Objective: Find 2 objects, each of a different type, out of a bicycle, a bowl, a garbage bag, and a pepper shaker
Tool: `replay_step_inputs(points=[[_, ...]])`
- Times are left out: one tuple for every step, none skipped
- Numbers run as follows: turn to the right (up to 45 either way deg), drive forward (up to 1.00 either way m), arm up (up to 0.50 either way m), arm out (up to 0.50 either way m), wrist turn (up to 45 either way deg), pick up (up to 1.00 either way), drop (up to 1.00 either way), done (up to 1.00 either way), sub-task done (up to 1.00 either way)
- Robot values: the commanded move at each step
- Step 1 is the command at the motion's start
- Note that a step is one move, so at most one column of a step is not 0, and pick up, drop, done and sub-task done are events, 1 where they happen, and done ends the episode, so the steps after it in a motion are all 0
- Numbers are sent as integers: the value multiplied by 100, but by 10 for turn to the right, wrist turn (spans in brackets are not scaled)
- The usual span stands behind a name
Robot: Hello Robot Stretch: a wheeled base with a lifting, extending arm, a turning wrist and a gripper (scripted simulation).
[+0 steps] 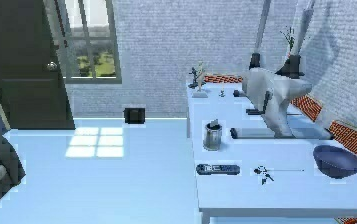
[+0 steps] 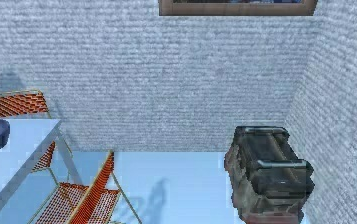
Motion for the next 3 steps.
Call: replay_step_inputs(points=[[-150, 0, 0, 0, 0, 0, 0, 0, 0], [0, 20, 0, 0, 0, 0, 0, 0, 0], [420, 0, 0, 0, 0, 0, 0, 0, 0]])
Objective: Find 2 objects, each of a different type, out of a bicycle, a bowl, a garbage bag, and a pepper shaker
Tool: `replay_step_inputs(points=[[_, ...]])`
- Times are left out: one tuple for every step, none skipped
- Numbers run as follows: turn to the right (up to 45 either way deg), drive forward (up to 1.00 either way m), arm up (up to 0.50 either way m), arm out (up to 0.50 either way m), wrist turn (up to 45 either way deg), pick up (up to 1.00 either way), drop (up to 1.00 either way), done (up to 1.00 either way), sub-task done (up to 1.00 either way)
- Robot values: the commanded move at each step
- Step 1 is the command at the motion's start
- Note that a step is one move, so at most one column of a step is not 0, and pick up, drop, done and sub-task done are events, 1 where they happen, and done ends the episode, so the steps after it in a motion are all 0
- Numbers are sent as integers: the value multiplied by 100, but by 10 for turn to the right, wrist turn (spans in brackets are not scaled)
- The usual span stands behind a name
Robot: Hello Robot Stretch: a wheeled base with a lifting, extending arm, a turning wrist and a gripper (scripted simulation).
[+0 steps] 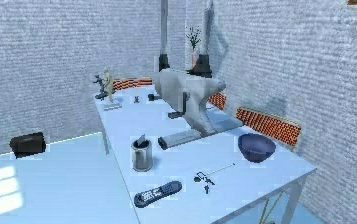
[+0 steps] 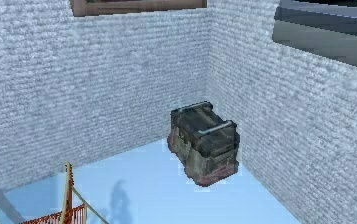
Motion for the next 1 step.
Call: replay_step_inputs(points=[[0, 0, 0, 0, 0, 0, 0, 100, 0]])
